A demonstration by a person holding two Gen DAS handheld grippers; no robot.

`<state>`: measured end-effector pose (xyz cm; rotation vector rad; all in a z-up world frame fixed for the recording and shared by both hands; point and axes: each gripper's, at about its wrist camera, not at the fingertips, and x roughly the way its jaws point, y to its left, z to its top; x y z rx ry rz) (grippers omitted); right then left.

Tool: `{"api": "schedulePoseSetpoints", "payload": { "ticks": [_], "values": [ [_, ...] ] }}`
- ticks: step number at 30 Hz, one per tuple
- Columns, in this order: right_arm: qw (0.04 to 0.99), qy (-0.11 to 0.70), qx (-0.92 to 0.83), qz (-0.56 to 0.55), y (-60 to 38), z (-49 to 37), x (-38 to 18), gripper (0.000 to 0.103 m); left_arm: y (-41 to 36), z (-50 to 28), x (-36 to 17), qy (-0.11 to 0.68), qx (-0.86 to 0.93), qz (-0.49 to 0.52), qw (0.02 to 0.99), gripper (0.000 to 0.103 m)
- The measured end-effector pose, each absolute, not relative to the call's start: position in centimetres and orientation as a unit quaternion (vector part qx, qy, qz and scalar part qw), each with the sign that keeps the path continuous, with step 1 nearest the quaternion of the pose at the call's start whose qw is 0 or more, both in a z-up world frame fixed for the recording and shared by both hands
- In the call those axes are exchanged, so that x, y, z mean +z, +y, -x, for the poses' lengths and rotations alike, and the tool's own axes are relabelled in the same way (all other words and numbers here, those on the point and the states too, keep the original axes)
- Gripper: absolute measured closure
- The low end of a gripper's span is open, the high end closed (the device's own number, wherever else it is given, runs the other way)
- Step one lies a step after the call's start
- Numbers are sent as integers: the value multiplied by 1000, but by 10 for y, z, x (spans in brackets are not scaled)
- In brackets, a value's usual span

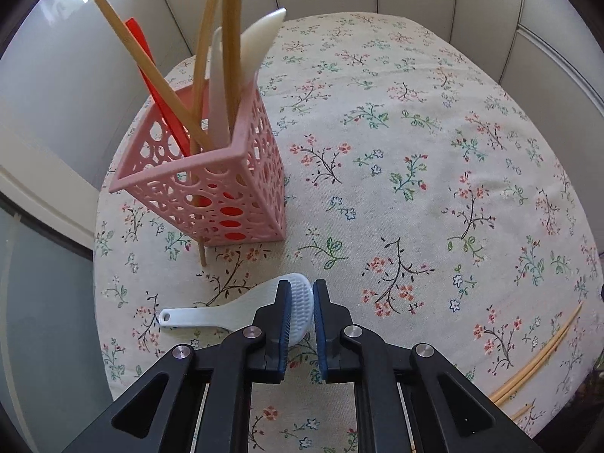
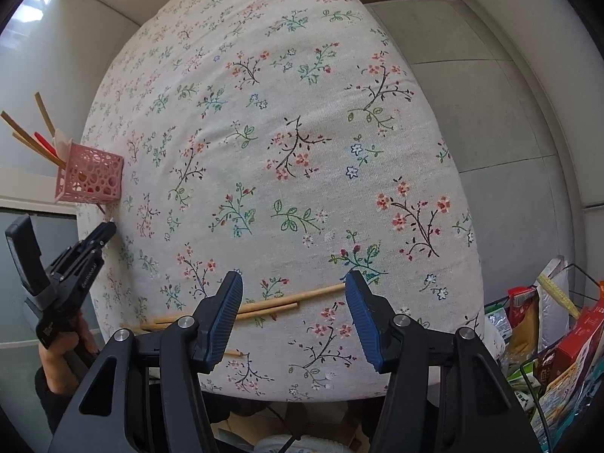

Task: Organize utensils

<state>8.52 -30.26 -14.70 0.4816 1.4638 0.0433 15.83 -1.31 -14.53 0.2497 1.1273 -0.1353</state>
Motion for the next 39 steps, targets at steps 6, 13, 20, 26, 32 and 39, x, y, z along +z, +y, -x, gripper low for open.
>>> {"api": "schedulePoseSetpoints", "payload": {
  "ticks": [6, 13, 20, 26, 32, 39],
  "values": [
    [688, 686, 30, -234, -301, -80, -163, 43, 5, -143, -116, 507, -83, -56, 856, 95],
    [653, 703, 23, -282, -310, -72, -185, 45, 18, -130, -93, 482, -108, -9, 869, 97],
    [639, 698, -4, -325, -312, -81, -199, 61, 20, -130, -87, 482, -127, 11, 867, 97],
    [667, 684, -25, -295, -292, -97, -194, 67, 23, -131, -81, 477, -135, 27, 868, 98],
    [691, 665, -45, -281, -279, -121, -191, 81, 25, -134, -79, 476, -139, 35, 867, 98],
    [700, 651, -62, -289, -270, -146, -191, 91, 26, -139, -81, 478, -138, 36, 867, 98]
  ]
}}
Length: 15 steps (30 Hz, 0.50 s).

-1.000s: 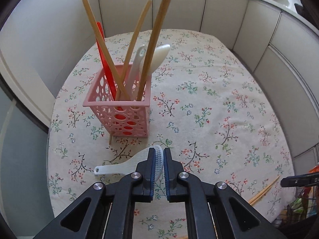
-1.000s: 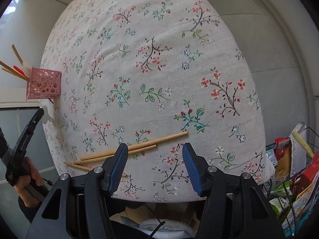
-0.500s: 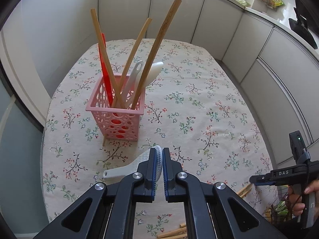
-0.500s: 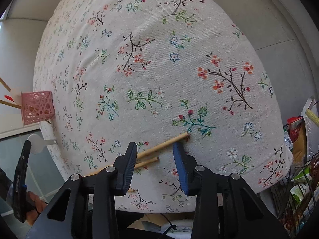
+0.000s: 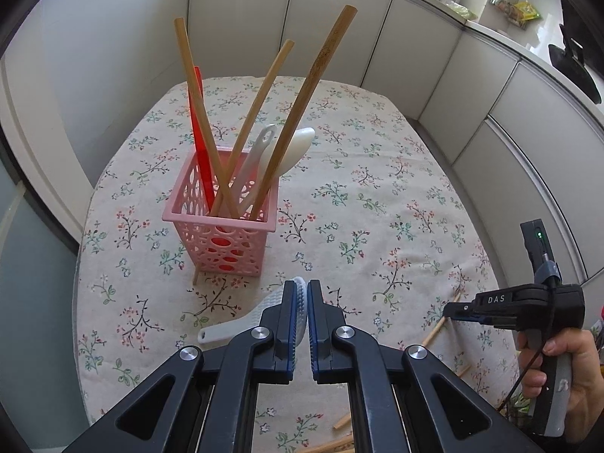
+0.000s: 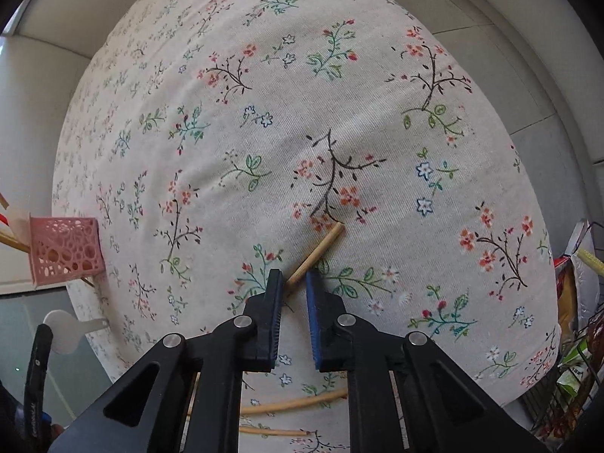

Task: Organize utensils

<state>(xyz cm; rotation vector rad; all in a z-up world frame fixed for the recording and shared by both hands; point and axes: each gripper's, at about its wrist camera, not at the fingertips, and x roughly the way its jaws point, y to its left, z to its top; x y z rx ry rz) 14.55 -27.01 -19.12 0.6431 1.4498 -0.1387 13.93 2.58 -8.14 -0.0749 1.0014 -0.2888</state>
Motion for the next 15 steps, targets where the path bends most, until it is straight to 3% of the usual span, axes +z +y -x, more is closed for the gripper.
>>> {"api": "schedulePoseSetpoints", "payload": {
  "ticks": [15],
  "values": [
    [725, 620, -28, -298, -255, -173, -172, 103, 46, -150, -73, 468, -134, 81, 870, 99]
  ]
}}
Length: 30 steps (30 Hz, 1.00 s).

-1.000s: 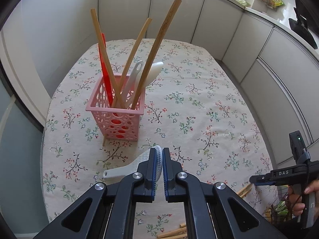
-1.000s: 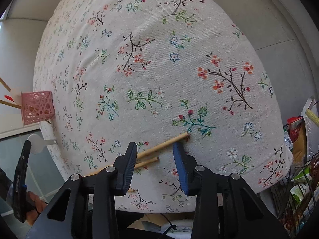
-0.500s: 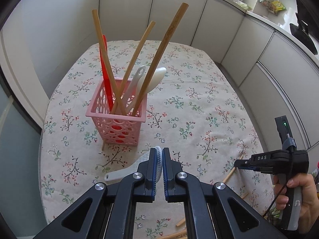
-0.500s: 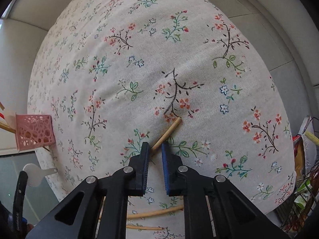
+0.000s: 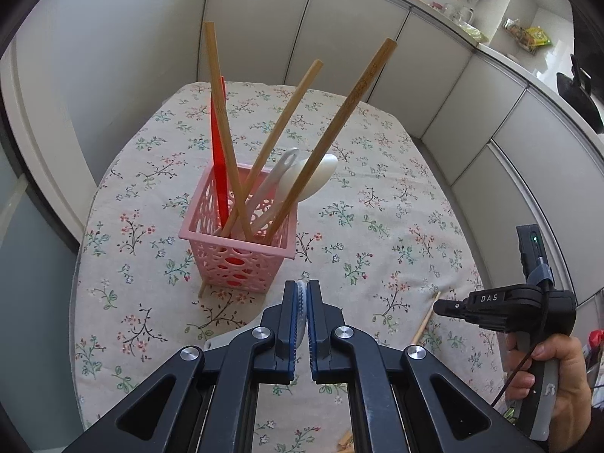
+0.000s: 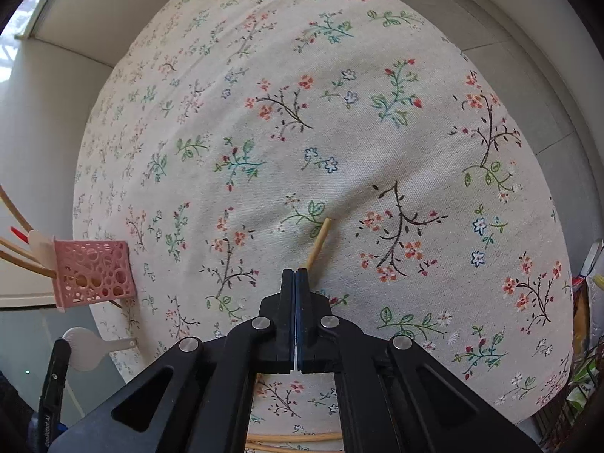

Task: Organize utensils

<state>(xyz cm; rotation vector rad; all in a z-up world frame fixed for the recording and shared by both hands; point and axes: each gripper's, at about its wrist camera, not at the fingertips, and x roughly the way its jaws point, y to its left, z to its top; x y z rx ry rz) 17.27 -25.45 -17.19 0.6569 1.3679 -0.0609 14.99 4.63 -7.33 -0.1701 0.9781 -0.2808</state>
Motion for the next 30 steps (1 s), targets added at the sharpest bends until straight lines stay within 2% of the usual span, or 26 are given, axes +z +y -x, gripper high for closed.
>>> {"api": "schedulePoseSetpoints", "payload": {
  "ticks": [8, 10, 11, 12, 17, 18, 21, 30],
  "values": [
    [725, 630, -21, -277, -255, -169, -163, 101, 53, -143, -63, 454, -133, 100, 875, 100],
    [730, 638, -39, -242, -252, -167, -164, 89, 54, -143, -61, 451, -133, 102, 877, 100],
    [730, 642, -40, -232, -250, -167, -165, 74, 56, -142, -59, 449, -133, 104, 877, 100],
    [728, 646, -38, -227, -248, -167, -167, 65, 56, -142, -58, 448, -135, 104, 878, 100],
    [725, 662, -71, -176, -228, -174, -183, 67, 56, -141, -56, 446, -140, 104, 878, 100],
    [729, 660, -74, -163, -222, -176, -182, 76, 56, -141, -56, 446, -141, 105, 877, 100],
    [735, 654, -90, -156, -212, -181, -184, 90, 58, -140, -57, 446, -143, 110, 876, 100],
    [738, 618, -88, -254, -239, -195, -186, 97, 71, -140, -55, 442, -148, 128, 875, 100]
  ]
}}
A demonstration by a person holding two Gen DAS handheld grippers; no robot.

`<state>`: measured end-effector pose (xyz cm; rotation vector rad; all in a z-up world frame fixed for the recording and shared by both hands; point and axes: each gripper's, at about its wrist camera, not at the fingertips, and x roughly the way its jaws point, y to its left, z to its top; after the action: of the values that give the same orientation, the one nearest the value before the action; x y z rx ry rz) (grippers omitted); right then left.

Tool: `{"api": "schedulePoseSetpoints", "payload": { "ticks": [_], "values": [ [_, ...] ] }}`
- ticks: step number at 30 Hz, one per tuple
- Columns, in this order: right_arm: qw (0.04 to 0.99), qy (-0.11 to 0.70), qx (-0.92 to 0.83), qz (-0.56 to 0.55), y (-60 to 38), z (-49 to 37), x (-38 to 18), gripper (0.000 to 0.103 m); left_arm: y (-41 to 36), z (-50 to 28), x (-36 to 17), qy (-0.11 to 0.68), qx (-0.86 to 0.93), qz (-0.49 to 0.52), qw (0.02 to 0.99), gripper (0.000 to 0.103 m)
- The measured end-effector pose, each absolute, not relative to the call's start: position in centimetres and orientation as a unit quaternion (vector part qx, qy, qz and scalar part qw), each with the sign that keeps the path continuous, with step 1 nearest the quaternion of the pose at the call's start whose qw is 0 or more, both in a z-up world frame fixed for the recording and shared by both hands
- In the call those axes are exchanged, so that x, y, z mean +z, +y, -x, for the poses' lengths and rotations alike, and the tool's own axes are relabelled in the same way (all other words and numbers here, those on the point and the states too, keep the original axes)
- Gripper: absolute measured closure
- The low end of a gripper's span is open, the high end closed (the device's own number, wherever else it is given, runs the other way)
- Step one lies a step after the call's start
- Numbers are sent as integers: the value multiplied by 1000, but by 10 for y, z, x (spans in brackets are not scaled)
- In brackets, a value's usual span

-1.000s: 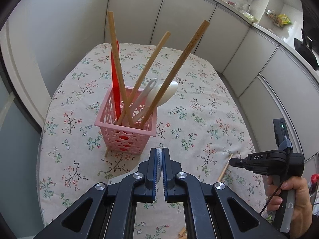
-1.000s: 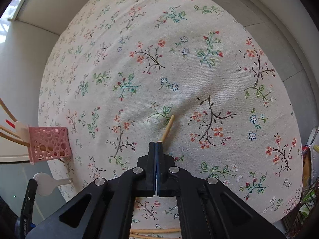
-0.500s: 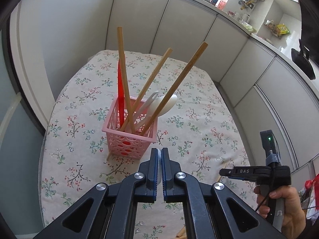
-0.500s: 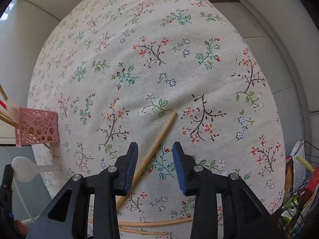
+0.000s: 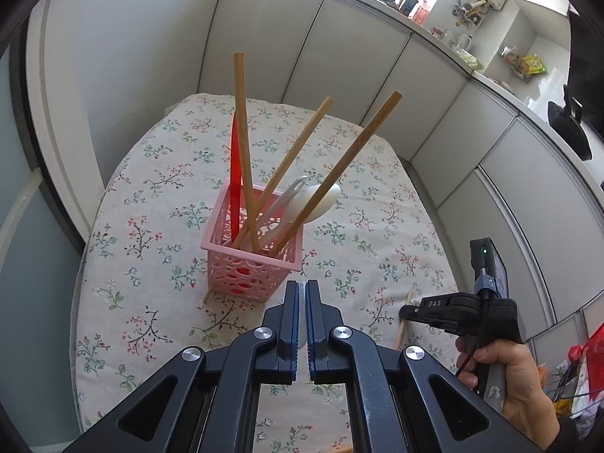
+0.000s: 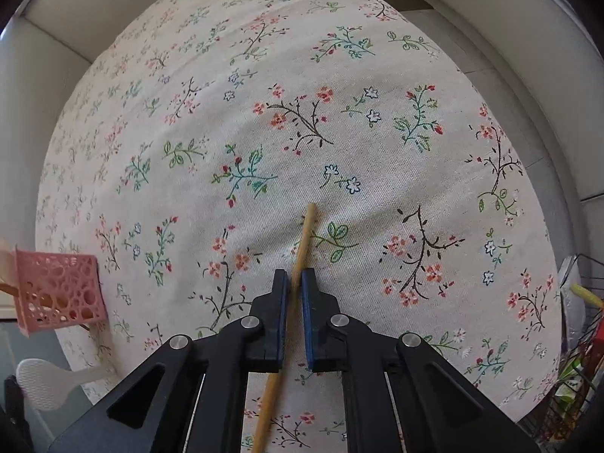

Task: Organize utensils

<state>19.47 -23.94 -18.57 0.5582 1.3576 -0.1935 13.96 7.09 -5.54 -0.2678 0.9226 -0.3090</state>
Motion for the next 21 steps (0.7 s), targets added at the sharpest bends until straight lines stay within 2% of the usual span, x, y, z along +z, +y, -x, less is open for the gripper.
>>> {"api": "schedulePoseSetpoints", "payload": {
  "ticks": [9, 14, 16, 21],
  "values": [
    [767, 567, -27, -300, -242, -186, -139, 98, 83, -134, -42, 421, -160, 156, 879, 100],
    [783, 545, 0, -300, -247, -169, -109, 98, 52, -137, -59, 459, -188, 93, 863, 99],
    [790, 537, 7, -295, -251, -158, -99, 98, 28, -140, -75, 483, -195, 48, 852, 96],
    [802, 521, 17, -291, -272, -139, -82, 98, -19, -153, -114, 531, -185, -24, 827, 81]
  ]
}}
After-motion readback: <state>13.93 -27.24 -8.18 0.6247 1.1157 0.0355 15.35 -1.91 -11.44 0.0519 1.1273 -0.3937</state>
